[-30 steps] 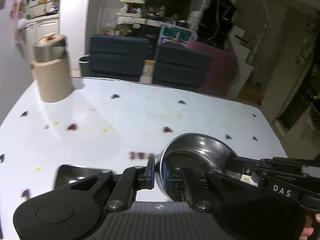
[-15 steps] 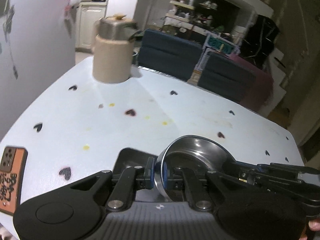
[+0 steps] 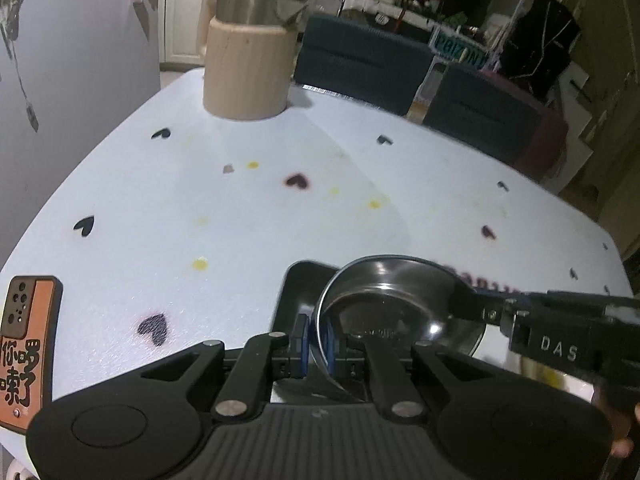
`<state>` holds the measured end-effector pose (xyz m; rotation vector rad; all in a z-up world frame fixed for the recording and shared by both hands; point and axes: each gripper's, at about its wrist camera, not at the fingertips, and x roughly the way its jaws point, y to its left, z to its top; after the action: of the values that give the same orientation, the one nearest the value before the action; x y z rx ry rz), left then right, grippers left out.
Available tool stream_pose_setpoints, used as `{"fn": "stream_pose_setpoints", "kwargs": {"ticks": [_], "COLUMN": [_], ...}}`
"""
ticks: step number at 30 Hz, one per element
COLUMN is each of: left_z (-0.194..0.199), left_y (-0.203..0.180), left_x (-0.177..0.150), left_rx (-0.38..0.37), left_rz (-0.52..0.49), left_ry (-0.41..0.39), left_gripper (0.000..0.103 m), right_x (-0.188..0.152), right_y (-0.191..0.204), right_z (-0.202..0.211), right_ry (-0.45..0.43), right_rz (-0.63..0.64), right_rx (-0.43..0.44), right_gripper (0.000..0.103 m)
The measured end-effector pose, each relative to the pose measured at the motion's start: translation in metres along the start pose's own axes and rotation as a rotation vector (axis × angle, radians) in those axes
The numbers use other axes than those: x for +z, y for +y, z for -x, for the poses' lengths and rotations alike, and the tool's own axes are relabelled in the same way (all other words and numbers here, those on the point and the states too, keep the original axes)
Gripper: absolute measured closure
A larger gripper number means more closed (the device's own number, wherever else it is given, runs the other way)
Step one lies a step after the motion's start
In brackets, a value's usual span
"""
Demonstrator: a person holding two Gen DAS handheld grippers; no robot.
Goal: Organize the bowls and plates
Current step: 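Lift the small steel bowl off the table with both grippers, then carry the steel bowl with both grippers toward the stacked cream bowls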
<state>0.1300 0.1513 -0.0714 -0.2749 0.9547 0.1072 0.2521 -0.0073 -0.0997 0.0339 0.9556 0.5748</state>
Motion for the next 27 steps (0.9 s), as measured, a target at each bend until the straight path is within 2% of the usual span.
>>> {"fn": "stream_pose_setpoints", "kwargs": {"ticks": [13,27], "left_z": [-0.028,-0.038], "left_y": [0.006,0.008], "left_x": [-0.001,-0.004], "left_rx": [0.018,0.025], "left_rz": [-0.048,-0.055], "left_ry": [0.081,0.116], "left_gripper": [0.09,0.088], "right_x": [0.008,0.011], "right_y": [0.009,0.011], "right_z": [-0.035,-0.051], "right_ry": [0.078,0.113], "right_rz": [-0.032,-0.06], "right_rx": [-0.014,-0.022], "right_gripper": [0.094,0.092]}}
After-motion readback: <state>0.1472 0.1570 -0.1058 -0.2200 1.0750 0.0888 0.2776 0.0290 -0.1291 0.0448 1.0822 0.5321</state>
